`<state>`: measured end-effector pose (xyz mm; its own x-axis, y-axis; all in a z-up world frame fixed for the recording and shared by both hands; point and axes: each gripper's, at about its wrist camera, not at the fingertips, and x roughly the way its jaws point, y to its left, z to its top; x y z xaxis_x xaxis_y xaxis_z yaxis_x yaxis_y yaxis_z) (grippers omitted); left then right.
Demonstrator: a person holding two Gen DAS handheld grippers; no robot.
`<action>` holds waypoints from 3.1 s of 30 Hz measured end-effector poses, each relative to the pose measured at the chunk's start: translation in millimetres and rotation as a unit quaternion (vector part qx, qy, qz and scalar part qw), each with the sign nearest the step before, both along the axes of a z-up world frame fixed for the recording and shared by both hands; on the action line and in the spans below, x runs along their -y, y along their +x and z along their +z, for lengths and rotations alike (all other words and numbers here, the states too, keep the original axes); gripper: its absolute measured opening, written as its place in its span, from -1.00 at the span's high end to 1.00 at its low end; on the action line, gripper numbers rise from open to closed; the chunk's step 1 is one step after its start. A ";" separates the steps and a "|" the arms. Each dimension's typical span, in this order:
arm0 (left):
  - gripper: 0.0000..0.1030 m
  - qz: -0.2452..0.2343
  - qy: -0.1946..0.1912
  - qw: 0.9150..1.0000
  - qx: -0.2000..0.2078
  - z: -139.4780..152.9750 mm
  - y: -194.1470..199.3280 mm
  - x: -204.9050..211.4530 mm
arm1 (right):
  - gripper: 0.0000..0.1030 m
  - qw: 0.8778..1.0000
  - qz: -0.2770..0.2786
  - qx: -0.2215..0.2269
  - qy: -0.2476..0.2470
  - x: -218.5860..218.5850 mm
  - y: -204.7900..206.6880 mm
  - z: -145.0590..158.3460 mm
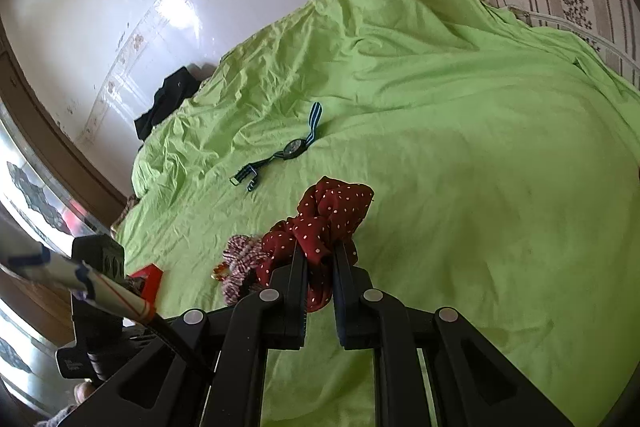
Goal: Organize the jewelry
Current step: 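Grasp the black beaded hair tie with the left gripper while the right grasps the red polka-dot scrunchie, then carry the hair tie and red scrunchie into the tray and open both grippers, then move both open grippers back to the remaining jewelry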
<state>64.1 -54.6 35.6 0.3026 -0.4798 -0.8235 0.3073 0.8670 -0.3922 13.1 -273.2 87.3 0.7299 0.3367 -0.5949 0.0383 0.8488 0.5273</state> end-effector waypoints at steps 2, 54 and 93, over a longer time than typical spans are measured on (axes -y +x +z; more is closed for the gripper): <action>0.91 0.011 -0.004 1.000 -0.014 -2.6 1.1 -5.5 | 0.77 1.000 0.001 0.000 -0.007 -0.6 -0.4 -0.8; 0.91 0.324 0.066 0.943 -0.021 25.8 -170.1 -456.4 | 0.77 0.926 0.338 -0.045 -0.161 -401.2 -70.8 2.9; 0.17 0.310 0.147 0.933 0.106 153.9 -252.0 -340.1 | -0.06 0.954 0.267 0.004 -0.138 -307.0 -119.3 69.7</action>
